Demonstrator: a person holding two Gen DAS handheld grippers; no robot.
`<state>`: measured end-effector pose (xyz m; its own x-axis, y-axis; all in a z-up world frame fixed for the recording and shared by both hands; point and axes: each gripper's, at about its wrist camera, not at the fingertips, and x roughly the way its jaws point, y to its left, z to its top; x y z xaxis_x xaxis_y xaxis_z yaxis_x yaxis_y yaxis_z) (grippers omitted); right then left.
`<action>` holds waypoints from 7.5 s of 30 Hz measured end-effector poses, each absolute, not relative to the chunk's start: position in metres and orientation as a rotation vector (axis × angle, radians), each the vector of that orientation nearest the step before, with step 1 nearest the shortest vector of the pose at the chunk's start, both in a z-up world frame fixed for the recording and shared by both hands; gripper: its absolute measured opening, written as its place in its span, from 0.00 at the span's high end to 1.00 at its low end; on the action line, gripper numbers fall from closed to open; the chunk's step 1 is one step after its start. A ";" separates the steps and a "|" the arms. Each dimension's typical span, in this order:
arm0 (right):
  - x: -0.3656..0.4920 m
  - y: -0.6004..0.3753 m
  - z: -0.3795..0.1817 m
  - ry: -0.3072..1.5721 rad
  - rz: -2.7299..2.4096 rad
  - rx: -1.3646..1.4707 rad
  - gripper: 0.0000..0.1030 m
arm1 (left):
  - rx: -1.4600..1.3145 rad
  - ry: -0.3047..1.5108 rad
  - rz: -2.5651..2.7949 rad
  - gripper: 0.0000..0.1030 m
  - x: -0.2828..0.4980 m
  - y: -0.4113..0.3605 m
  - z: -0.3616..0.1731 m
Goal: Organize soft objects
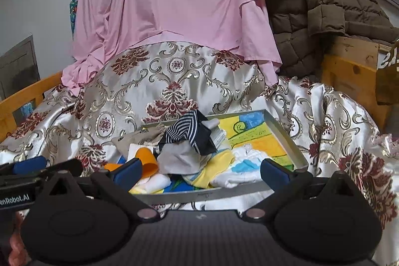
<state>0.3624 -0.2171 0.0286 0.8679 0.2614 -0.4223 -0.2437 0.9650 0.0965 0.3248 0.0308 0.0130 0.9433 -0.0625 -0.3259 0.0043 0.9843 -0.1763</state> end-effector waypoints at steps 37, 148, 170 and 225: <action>0.305 -0.242 0.014 0.446 0.248 0.069 0.00 | -0.209 0.380 -0.036 0.01 0.271 0.029 -0.003; 0.164 -0.299 -0.027 0.411 0.304 0.121 0.00 | -0.168 0.435 0.127 0.01 0.117 -0.028 -0.010; 0.164 -0.299 -0.027 0.412 0.304 0.121 0.00 | -0.168 0.436 0.127 0.01 0.117 -0.027 -0.010; 0.164 -0.297 -0.029 0.416 0.306 0.118 0.00 | -0.157 0.445 0.096 0.01 0.115 -0.031 -0.008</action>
<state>0.1642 -0.2970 -0.0287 0.8697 0.3162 -0.3790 -0.2682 0.9474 0.1748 0.1146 -0.0307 -0.0083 0.8983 0.0582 -0.4354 -0.1268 0.9833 -0.1302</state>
